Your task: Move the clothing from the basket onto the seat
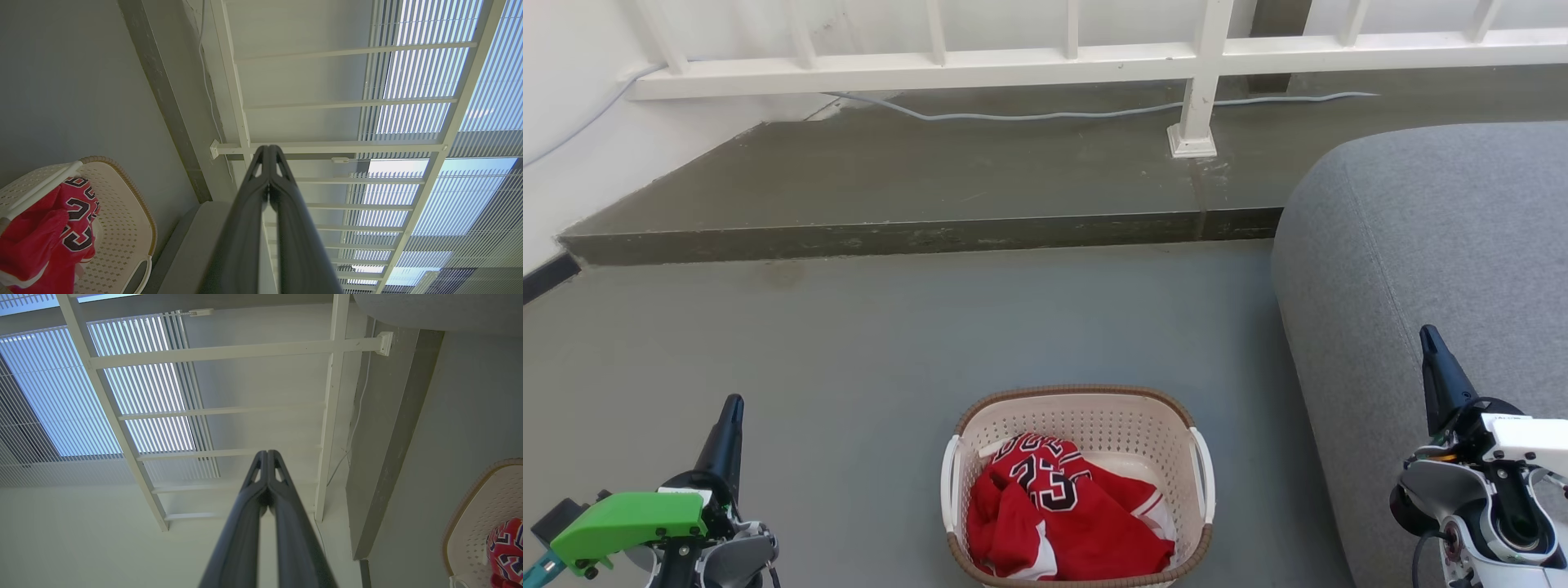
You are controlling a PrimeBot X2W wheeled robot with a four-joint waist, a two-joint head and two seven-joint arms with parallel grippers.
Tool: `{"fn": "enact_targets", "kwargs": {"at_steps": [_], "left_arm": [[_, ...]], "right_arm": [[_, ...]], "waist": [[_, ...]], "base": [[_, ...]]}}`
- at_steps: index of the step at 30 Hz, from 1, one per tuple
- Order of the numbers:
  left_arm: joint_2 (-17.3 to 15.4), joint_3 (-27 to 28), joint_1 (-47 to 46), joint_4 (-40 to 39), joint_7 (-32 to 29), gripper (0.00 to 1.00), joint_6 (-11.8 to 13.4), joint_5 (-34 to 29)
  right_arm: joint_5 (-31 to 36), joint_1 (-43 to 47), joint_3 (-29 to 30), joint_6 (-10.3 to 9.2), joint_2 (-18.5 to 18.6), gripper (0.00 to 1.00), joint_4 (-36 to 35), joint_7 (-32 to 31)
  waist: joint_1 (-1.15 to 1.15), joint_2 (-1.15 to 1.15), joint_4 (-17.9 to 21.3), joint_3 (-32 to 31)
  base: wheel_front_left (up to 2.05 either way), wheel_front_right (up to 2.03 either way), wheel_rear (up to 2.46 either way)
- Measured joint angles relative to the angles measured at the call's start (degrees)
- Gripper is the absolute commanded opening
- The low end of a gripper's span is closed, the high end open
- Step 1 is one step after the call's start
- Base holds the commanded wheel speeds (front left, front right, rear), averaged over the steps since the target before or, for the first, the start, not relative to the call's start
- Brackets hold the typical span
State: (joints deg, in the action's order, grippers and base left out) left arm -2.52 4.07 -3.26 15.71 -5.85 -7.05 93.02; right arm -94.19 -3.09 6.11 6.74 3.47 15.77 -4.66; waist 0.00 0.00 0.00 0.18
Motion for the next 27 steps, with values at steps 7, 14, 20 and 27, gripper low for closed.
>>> {"fn": "enact_targets", "kwargs": {"at_steps": [7, 14, 20, 27], "left_arm": [[0.01, 0.01, 0.00, 0.00, 0.00, 0.00, 0.00, -0.01], [0.08, -0.10, 0.14, 0.45, 0.02, 1.00, 0.02, 0.00], [1.70, -0.68, 3.50, 4.01, 0.11, 1.00, 0.08, 0.00], [1.69, -1.13, 3.69, 3.35, 1.11, 1.00, 0.08, -1.41]], "right_arm": [[0.00, 0.00, 0.02, 0.00, -0.02, 0.00, 0.00, 0.00], [-0.03, 0.19, 0.02, -0.13, -0.13, 1.00, 0.38, 0.04], [-0.03, 3.74, -0.26, -0.27, -1.96, 1.00, 3.81, 0.08], [0.63, 3.91, -1.19, -0.26, -1.93, 1.00, 3.65, 1.32]], "waist": [[0.00, 0.00, 0.00, 0.00], [0.00, 0.00, 0.00, 0.00], [0.00, 0.00, 0.00, 0.00], [0.00, 0.00, 0.04, -0.19]], "base": [[0.00, 0.00, 0.00], [0.00, 0.00, 0.00], [0.00, 0.00, 0.00], [0.00, 0.00, 0.00]]}}
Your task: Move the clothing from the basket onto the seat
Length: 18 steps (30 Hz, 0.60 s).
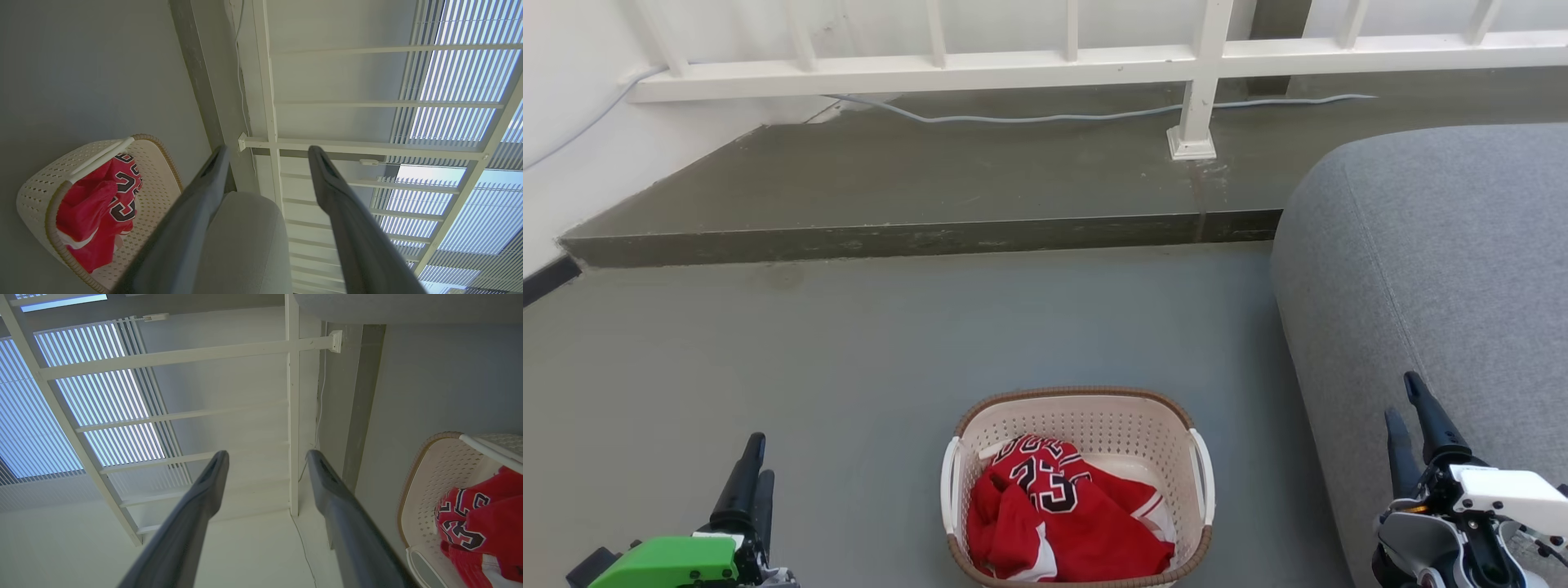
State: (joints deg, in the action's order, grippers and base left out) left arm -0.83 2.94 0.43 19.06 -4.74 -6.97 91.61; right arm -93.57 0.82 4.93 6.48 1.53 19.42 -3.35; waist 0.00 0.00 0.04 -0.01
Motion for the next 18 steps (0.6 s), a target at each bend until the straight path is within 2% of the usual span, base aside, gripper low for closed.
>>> {"fn": "enact_targets", "kwargs": {"at_steps": [6, 18], "left_arm": [[-0.03, -0.89, 0.00, -1.22, 1.36, 1.00, 0.00, -2.47], [-0.64, -1.59, 0.00, -4.61, 3.71, 1.00, 1.04, -12.54]], "right_arm": [[3.09, 0.00, -0.85, 0.00, 0.03, 1.00, -0.58, 0.90], [13.13, -0.01, -2.14, -0.62, 0.34, 1.00, -3.58, 3.19]], "waist": [[0.00, 0.00, 0.05, -0.22], [0.00, 0.00, 0.15, -0.59]], "base": [[0.00, 0.00, 0.00], [0.00, 0.00, 0.00]]}}
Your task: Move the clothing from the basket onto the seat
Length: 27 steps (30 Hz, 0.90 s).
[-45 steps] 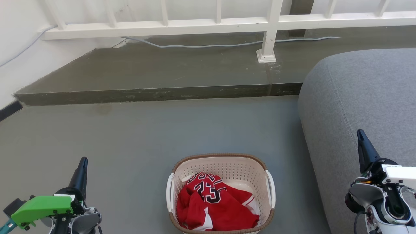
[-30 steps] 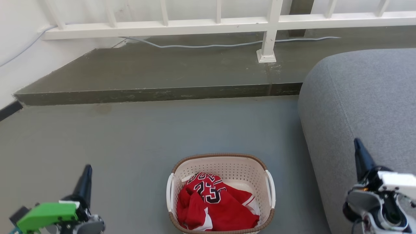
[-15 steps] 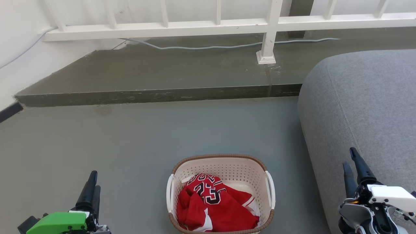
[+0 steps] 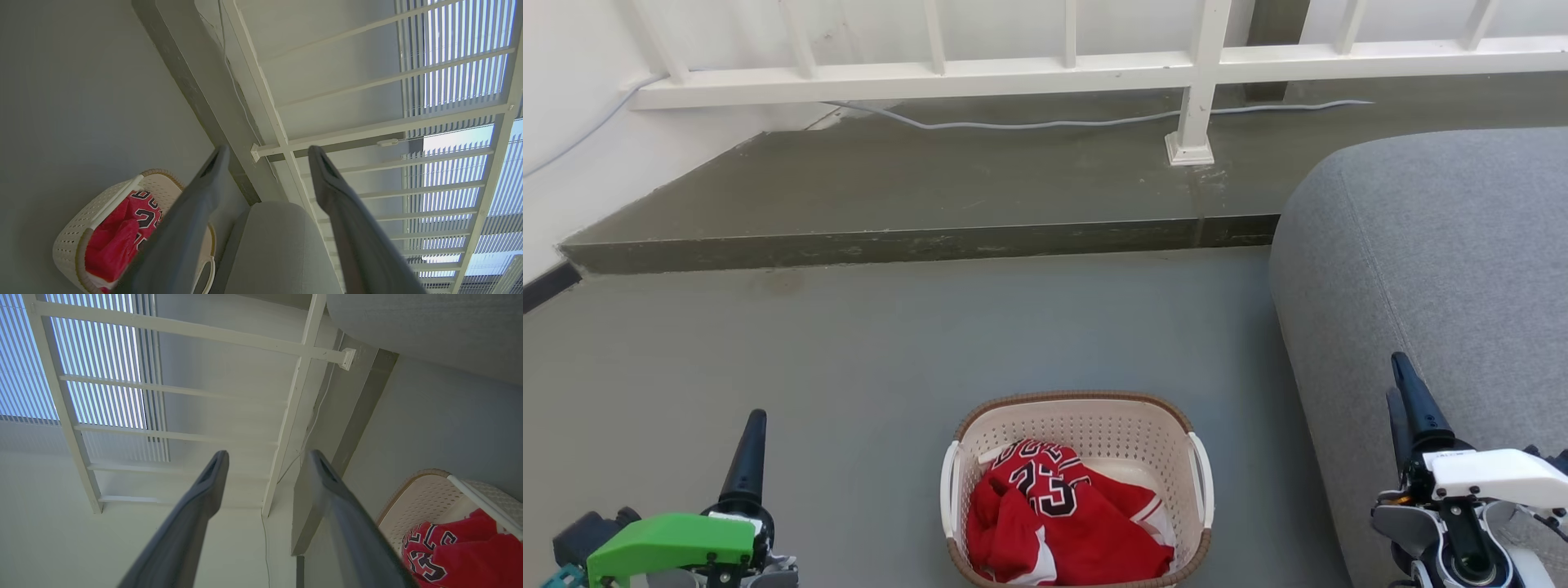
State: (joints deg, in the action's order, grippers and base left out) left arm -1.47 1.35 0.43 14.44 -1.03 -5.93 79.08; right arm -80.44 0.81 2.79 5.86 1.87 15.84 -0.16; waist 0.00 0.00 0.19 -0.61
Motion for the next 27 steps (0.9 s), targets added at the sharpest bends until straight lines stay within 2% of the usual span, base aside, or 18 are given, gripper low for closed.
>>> {"fn": "enact_targets", "kwargs": {"at_steps": [25, 27], "left_arm": [[-3.54, -6.05, 0.82, -5.95, 4.86, 1.00, 4.43, -29.63], [-3.63, -6.62, 1.11, -6.05, 5.22, 1.00, 4.52, -31.66]], "right_arm": [[25.24, 0.07, -6.64, -3.56, 1.22, 1.00, -4.45, 4.65], [27.02, 0.18, -7.04, -4.30, 1.38, 1.00, -4.63, 4.74]], "waist": [[0.00, 0.00, 0.21, -0.14], [0.00, 0.00, 0.24, -0.16]], "base": [[0.00, 0.00, 0.00], [0.00, 0.00, 0.00]]}}
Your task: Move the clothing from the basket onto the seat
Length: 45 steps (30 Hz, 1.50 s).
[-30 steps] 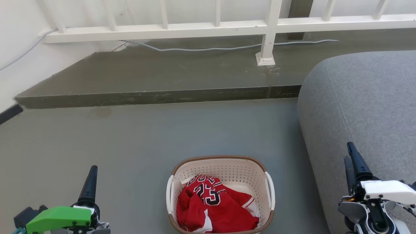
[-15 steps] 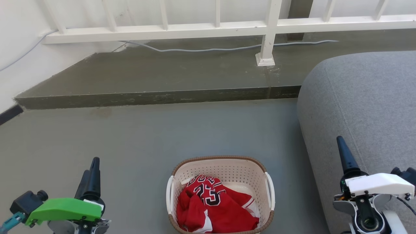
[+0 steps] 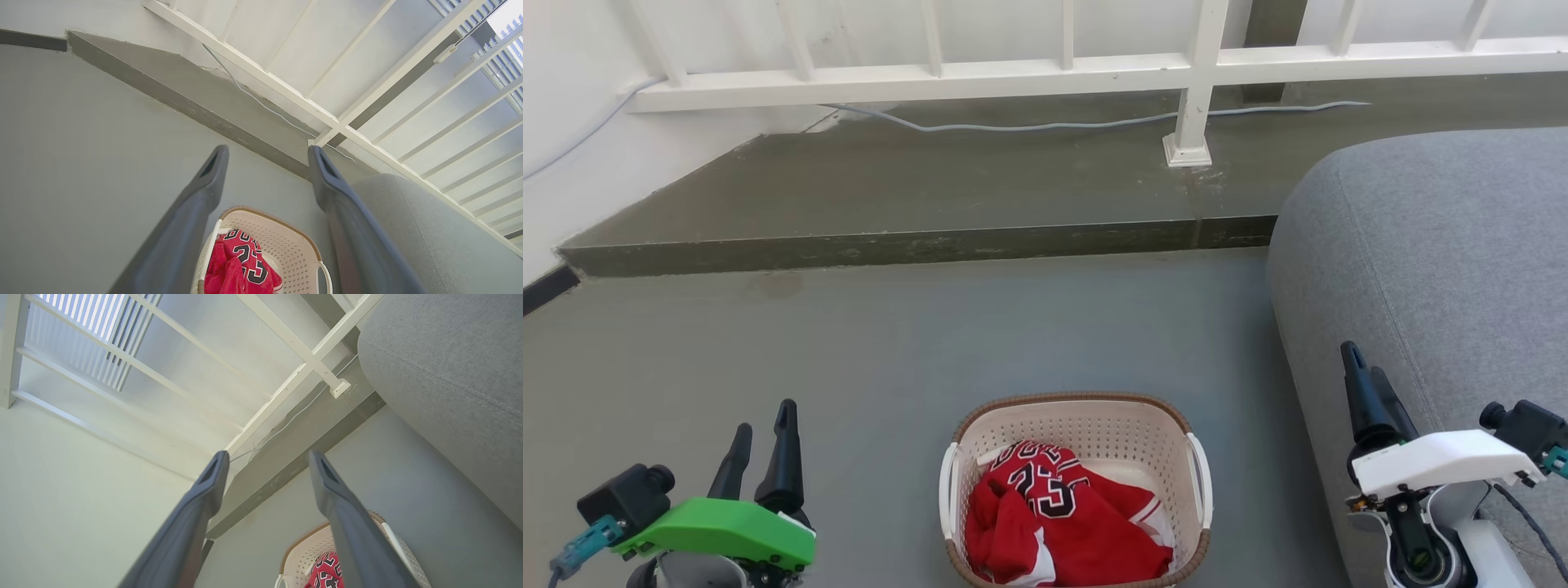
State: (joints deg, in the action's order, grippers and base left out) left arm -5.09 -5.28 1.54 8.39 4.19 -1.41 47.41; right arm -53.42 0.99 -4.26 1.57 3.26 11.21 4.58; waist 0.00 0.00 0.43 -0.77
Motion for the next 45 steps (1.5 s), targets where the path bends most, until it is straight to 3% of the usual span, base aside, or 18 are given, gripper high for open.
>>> {"fn": "enact_targets", "kwargs": {"at_steps": [45], "left_arm": [[-0.89, -5.34, 4.49, -4.28, 8.59, 1.00, 6.68, -38.08]], "right_arm": [[36.67, 2.36, -7.33, -5.72, 0.22, 1.00, -4.42, 8.53]], "waist": [[0.00, 0.00, 0.66, -1.66]], "base": [[0.00, 0.00, 0.00]]}}
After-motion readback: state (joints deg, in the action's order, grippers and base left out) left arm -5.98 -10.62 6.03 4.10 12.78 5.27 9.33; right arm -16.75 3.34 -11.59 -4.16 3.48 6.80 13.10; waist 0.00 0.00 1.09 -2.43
